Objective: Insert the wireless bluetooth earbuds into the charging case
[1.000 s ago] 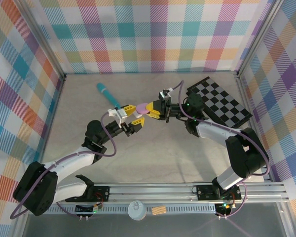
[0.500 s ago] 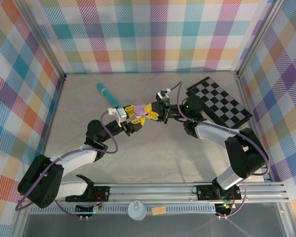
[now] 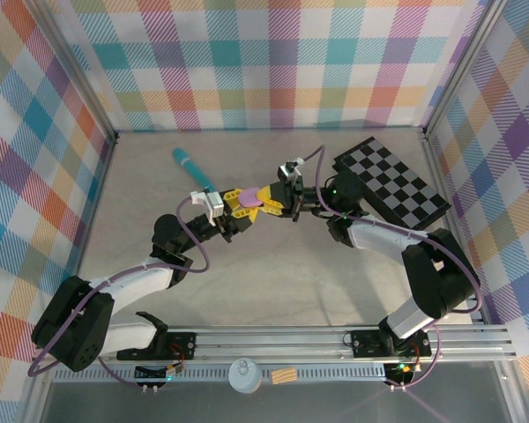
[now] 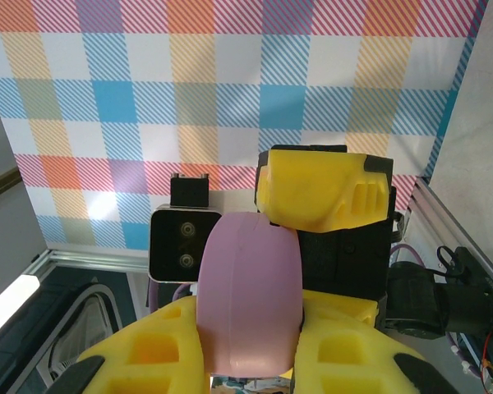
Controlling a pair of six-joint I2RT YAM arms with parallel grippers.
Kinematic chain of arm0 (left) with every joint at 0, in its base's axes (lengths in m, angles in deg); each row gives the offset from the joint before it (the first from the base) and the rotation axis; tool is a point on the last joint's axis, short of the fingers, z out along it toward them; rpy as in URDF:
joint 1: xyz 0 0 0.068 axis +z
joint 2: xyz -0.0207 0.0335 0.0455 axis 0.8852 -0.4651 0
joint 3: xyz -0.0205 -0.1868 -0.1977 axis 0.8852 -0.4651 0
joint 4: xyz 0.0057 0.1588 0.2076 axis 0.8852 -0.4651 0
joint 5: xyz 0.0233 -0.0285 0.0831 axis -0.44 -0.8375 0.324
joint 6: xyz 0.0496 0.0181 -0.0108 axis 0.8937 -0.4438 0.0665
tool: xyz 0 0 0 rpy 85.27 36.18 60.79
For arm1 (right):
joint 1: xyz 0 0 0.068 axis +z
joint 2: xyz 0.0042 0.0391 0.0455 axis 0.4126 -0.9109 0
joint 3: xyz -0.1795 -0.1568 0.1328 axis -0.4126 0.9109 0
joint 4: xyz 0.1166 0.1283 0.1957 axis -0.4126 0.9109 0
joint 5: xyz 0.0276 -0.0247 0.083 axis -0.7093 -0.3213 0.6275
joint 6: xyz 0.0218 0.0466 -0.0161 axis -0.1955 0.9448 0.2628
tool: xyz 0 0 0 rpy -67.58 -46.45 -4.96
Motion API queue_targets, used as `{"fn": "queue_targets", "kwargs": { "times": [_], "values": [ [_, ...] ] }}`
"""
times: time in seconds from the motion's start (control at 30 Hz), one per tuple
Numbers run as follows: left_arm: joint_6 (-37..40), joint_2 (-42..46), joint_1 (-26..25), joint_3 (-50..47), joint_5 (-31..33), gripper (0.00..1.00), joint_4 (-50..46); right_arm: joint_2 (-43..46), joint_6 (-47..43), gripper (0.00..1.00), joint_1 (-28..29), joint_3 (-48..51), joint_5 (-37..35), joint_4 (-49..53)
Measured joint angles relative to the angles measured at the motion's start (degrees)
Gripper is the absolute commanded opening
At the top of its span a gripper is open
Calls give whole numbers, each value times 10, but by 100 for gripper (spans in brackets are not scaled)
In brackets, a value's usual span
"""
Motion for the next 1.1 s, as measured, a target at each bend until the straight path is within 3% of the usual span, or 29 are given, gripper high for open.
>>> {"fn": "queue_targets", "kwargs": {
  "times": [0.27, 0.6, 1.0, 1.1],
  "values": [
    [-2, 0, 1, 1, -7, 34, -4, 0, -2, 17, 0, 0, 0, 5],
    [-1, 0, 2, 1, -23, 34, -5, 13, -43, 57, -1, 6, -2, 53],
    [0, 19, 2, 1, -34, 34, -20, 135, -324, 77, -9, -44, -28, 404],
    [-2, 19, 2, 1, -34, 34, -20, 162, -445, 79, -8, -88, -62, 540]
  ]
}}
